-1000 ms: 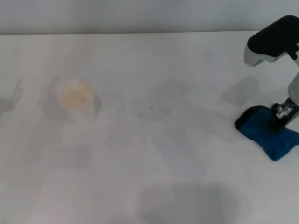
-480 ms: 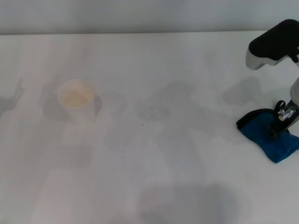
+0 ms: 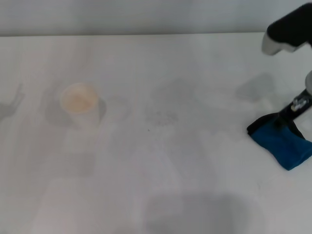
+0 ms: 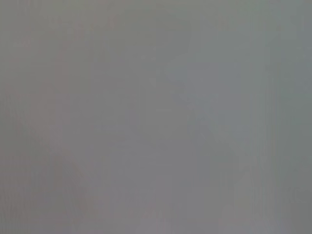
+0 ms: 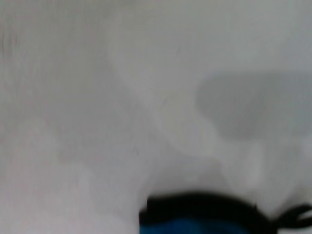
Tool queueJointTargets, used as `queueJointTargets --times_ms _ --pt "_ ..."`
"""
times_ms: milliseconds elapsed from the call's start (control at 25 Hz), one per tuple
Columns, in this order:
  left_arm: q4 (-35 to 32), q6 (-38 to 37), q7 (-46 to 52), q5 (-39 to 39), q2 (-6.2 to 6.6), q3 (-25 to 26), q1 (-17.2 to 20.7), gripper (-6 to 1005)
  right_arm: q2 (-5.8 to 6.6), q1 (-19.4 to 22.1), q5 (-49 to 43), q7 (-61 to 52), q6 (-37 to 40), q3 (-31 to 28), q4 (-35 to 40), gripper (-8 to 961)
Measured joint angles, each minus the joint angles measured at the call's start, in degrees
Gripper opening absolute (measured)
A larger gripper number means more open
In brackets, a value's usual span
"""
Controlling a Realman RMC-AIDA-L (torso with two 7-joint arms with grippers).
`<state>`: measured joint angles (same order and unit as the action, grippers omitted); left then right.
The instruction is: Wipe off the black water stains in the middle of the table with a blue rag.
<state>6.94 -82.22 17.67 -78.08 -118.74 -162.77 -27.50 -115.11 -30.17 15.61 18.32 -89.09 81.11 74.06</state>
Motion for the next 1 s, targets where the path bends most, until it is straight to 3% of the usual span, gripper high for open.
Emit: queueJointTargets --times_ms 280,680,880,1000 --pt "0.0 -0.05 0.0 0.01 0.0 0.0 -0.32 888 -0.04 2.57 8.49 7.51 5.88 -10.85 0.71 463" --pt "0.08 -0.02 0.0 -0.22 0.13 0.0 -0.46 887 0.02 5.76 29.63 26.69 18.74 -26.33 -7.77 462" --pt "0.09 0.01 0.0 -0.23 0.19 -0.01 -0.66 888 0.07 7.74 44.91 42.27 23.94 -34.09 -16.17 462" --pt "0.11 0.04 0.0 -0.23 0.19 0.0 -0.84 888 0.24 8.28 58.36 58.08 24.14 -43.3 -26.38 463"
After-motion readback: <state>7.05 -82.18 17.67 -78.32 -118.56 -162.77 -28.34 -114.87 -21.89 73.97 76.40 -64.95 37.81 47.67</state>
